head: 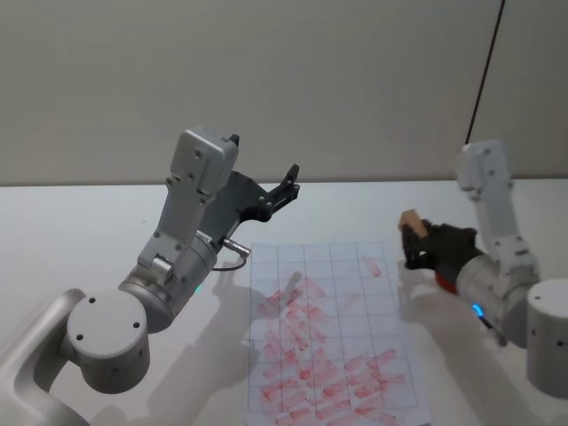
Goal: Use the one hand to pick up the stamp and affix it onto the A4 paper.
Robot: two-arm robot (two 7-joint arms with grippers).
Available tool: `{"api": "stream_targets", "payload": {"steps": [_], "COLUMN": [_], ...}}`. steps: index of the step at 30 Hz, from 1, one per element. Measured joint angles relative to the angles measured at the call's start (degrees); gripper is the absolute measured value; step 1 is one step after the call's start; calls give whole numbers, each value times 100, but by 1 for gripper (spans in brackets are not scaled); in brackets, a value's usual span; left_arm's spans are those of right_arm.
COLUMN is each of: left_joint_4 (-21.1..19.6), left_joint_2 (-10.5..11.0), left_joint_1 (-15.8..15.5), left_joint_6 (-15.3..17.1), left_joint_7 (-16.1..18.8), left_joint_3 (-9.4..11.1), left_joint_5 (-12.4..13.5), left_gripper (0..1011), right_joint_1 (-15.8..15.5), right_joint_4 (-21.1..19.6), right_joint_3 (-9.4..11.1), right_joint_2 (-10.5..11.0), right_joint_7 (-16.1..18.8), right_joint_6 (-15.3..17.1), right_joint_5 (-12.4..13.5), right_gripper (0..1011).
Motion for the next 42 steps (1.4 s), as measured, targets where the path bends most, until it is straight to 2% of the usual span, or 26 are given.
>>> {"api": "stream_targets", "payload": {"steps": [11,19,31,42], "left_joint_4": [0,0,0,0], "left_joint_2": [0,0,0,0], "left_joint_1": [0,0,0,0], "left_joint_6": [0,0,0,0], "left_joint_7": [0,0,0,0], "left_joint_3": [0,0,0,0], "left_joint_5": [0,0,0,0], "left_gripper": [1001,1002,1001,1001], "right_joint_1": [257,432,593,654], "right_joint_4": [621,1045,1503,1678], "right_joint_3": [-245,-345,-393,-402], "right_joint_2": [-278,-442,-590,-641], "right_joint_7": [394,546,643,667], "right_joint_6": [113,152,117,87], "right_joint_5": [-276,-368,-380,-380], "right_gripper": [218,218,219,218]}}
